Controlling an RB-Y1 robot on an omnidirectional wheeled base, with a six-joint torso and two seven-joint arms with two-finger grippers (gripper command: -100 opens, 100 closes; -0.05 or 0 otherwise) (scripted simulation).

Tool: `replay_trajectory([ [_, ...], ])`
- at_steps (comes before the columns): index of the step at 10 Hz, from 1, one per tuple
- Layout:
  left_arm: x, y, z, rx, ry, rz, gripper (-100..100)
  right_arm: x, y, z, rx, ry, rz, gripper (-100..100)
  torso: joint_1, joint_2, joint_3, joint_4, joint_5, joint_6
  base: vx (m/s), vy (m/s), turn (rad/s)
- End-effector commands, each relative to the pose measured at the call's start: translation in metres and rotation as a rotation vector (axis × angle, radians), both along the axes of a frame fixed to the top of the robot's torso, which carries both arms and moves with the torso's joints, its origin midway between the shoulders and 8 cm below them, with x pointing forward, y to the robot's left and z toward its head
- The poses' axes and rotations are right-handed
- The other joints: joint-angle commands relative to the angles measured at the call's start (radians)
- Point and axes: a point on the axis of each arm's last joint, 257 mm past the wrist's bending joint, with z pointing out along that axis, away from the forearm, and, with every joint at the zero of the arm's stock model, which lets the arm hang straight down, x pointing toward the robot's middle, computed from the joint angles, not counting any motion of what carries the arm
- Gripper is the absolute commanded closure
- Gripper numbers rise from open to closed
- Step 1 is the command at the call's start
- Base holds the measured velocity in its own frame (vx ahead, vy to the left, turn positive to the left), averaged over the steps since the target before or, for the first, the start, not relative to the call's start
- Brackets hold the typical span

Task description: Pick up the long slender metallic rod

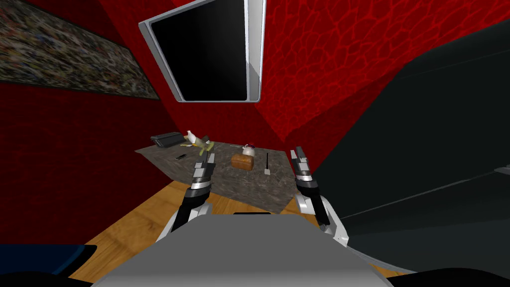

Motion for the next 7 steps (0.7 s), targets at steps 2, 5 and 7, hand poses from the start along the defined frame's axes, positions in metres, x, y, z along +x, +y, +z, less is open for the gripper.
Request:
replay_trajectory([
  [2,0.0,0.0,0.0,0.0,0.0,0.0,0,0.02,-0.013,-0.015,-0.084,0.068,-0.062,-100,0.0,-0.001,-0.001,0.0,0.0,0.001,-0.05,-0.013,0.142],
  [5,0.0,0.0,0.0,0.0,0.0,0.0,0,0.036,-0.025,-0.028,-0.139,0.124,-0.11,-100,0.0,-0.003,-0.002,-0.001,0.0,0.0,-0.038,-0.013,0.181],
  [7,0.0,0.0,0.0,0.0,0.0,0.0,0,0.05,-0.039,-0.039,-0.2,0.173,-0.162,-100,0.0,-0.003,-0.002,-0.001,0.0,0.0,-0.045,-0.017,0.204],
])
